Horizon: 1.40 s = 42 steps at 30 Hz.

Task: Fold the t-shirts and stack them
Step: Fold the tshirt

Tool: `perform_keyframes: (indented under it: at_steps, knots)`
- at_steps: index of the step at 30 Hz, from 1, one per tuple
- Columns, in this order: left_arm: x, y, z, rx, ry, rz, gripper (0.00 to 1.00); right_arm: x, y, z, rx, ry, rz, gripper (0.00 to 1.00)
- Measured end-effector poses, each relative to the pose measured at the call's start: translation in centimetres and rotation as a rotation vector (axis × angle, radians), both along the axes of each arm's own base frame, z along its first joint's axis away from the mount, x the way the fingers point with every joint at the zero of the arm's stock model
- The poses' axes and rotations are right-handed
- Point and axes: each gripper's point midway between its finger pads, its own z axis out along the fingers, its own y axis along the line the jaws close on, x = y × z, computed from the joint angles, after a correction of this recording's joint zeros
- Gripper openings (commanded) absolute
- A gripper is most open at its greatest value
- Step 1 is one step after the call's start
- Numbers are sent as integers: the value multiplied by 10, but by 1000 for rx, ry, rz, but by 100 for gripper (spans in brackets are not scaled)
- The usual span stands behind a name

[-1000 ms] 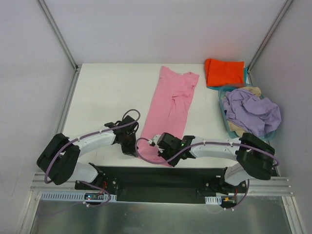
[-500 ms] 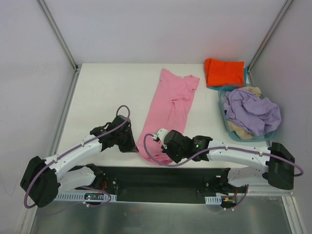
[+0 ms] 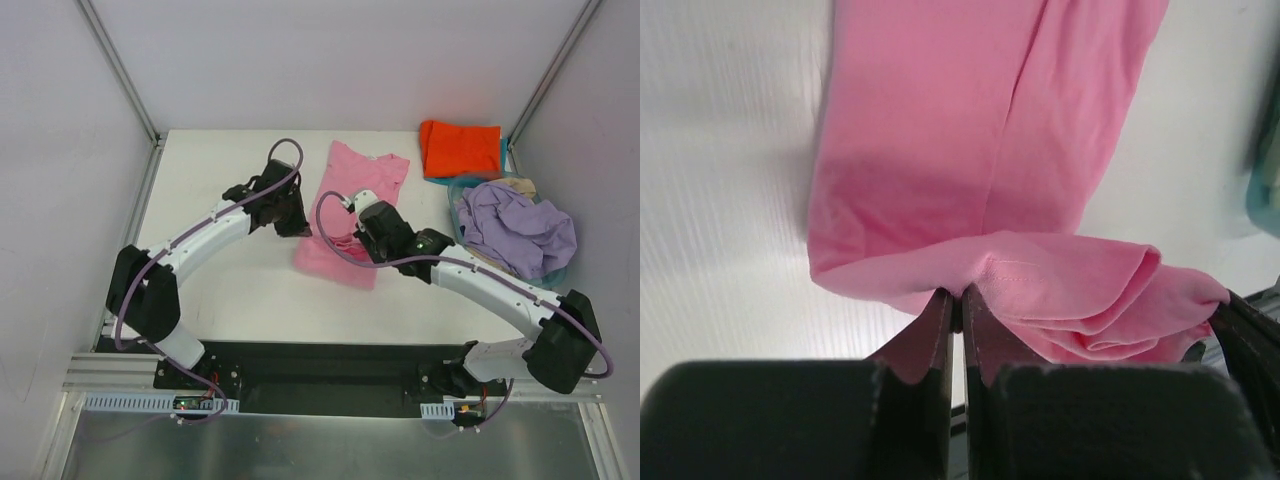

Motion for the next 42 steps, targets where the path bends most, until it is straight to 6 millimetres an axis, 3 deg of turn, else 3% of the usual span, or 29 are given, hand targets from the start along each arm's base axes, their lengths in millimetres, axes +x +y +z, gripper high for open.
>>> perform_keyframes:
  at_steps: [4,12,24,25,26,27,28,29,30,31,34,37,39,42]
  knots:
    - [38,0,6,-5,-24,25,0,32,-10,8,-1,-13,-47,0]
    - [101,-11,7,-16,-57,6,0,84,-20,2,6,21,-103,1]
    - [170,-36,-26,-36,-65,-61,7,138,-35,-29,10,94,-182,1]
    - [175,-36,-31,-36,-63,-59,14,144,-36,-34,14,106,-191,5]
    - [179,-37,-34,-35,-62,-60,26,149,-38,-37,16,111,-198,13]
    - [185,-36,-38,-33,-64,-55,62,156,-40,-40,19,117,-209,28]
    - [188,-36,-41,-27,-67,-59,71,163,-42,-44,20,120,-222,60]
    - [192,-35,-43,-24,-70,-60,82,170,-45,-48,15,126,-239,66]
    - [196,-35,-44,-24,-74,-56,99,177,-48,-50,9,128,-256,78]
    - [200,-34,-43,-25,-82,-57,99,185,-51,-50,-1,123,-268,99]
    - [207,-28,-36,-28,-104,-50,99,193,-58,-46,-6,115,-290,97]
    - [205,-24,-25,-33,-123,-45,99,185,-53,-32,47,113,-274,97]
    - [189,-15,-20,-28,-109,-44,99,170,-45,-23,114,124,-244,97]
    - [157,-2,-15,-21,-82,-42,99,131,-38,-9,240,126,-201,97]
